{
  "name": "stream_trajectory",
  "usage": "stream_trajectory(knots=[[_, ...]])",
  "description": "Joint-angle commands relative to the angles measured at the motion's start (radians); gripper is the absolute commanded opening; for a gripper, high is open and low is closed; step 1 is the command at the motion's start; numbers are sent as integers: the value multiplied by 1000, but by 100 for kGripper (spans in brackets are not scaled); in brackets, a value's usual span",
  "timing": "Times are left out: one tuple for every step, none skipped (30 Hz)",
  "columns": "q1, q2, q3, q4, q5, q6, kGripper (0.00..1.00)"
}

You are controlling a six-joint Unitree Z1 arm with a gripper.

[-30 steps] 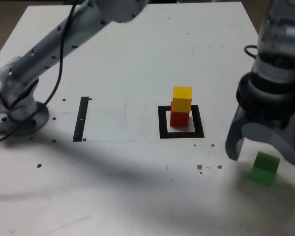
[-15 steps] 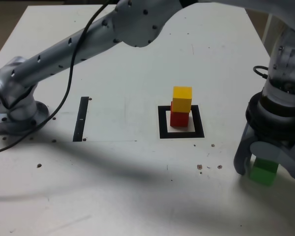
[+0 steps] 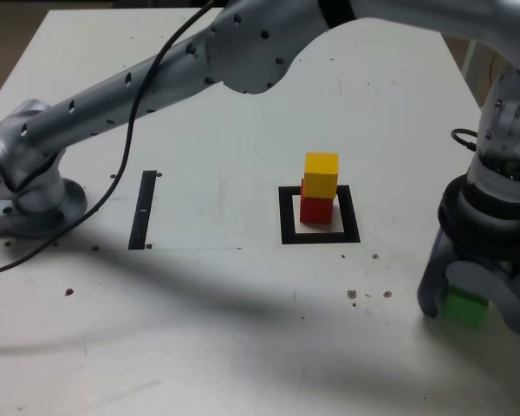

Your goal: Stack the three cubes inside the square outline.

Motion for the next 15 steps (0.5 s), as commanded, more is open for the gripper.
stream_trajectory(knots=[[-2, 4, -2, -7, 1, 7, 35], [-2, 4, -1, -8, 0, 7, 35], [-2, 4, -1, -9, -1, 8, 35], [-2, 4, -1, -10, -2, 8, 35], [-2, 3, -1, -10, -2, 9, 35], [-2, 3, -1, -11, -2, 9, 35], [-2, 2, -1, -12, -2, 9, 35], [-2, 2, -1, -12, -1, 9, 35], [-2, 2, -1, -13, -1, 9, 35], [-2, 1, -1, -13, 0, 10, 35], [-2, 1, -1, -13, 0, 10, 35], [-2, 0, -1, -13, 0, 10, 35], [-2, -1, 0, -13, 0, 11, 35], [-2, -1, 0, -13, 1, 11, 35], [-2, -2, 1, -13, 1, 11, 35]])
